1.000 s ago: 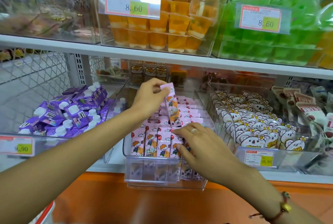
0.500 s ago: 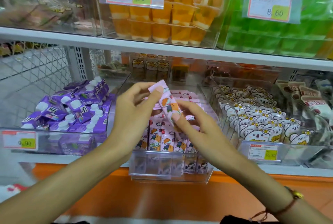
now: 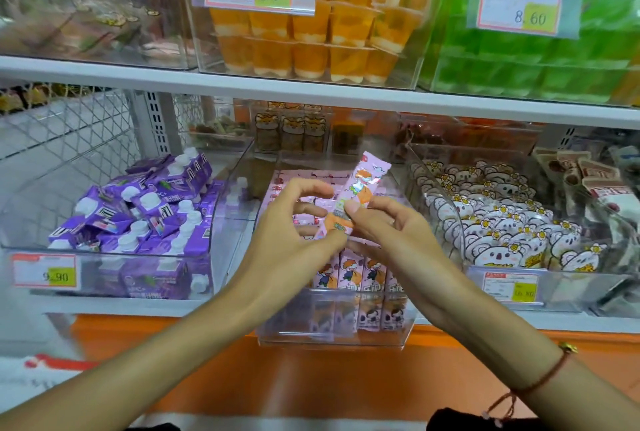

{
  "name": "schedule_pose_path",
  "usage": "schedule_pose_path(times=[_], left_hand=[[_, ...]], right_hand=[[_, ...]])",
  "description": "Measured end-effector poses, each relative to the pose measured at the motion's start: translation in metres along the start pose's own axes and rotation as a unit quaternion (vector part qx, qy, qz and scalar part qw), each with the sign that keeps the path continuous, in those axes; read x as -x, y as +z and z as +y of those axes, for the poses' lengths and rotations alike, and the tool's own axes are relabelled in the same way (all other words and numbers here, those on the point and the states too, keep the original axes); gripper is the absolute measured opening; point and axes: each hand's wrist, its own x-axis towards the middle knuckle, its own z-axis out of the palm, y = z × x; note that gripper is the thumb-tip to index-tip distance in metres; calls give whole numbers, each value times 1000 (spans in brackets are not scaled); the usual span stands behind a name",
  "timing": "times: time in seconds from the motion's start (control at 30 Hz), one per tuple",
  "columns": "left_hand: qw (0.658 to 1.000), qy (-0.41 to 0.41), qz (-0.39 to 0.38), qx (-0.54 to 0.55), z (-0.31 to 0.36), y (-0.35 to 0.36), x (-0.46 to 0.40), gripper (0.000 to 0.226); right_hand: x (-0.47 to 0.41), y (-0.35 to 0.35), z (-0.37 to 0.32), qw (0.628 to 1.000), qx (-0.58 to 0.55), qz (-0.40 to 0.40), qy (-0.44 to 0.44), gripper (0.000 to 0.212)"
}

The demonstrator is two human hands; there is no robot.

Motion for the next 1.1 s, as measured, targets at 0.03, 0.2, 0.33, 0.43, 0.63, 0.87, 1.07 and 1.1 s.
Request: schedule_pose_path(times=[0.03, 0.2, 0.33, 0.43, 0.63, 0.87, 1.07, 1.1], left_hand=[[1000, 14, -6, -23, -1, 1, 0, 40], [996, 53, -11, -64, -5, -1, -1, 36], [991, 74, -43, -101, -7, -4, -1, 34], [982, 104, -28, -157, -7, -6, -2, 32], [968, 141, -1, -209, -3, -6, 0, 39], [996, -55, -66, -13, 9, -5, -6, 23], [963, -214, -139, 81, 12, -7, -6, 32], [960, -223, -142, 87, 12, -6, -6, 32]], right_hand=[[0, 1, 0, 1000, -4, 11, -4, 30], [-1, -7, -2, 999, -33, -9, -3, 34], [-1, -13, -8, 997, -69, -31, -26, 20], [0, -11, -7, 998, -24, 0, -52, 29], [5, -7, -7, 991, 30, 79, -101, 40], [1, -13, -10, 997, 22, 51, -60, 32], [-2, -17, -7, 997, 36, 62, -33, 26], [-2, -17, -7, 997, 33, 64, -33, 26]])
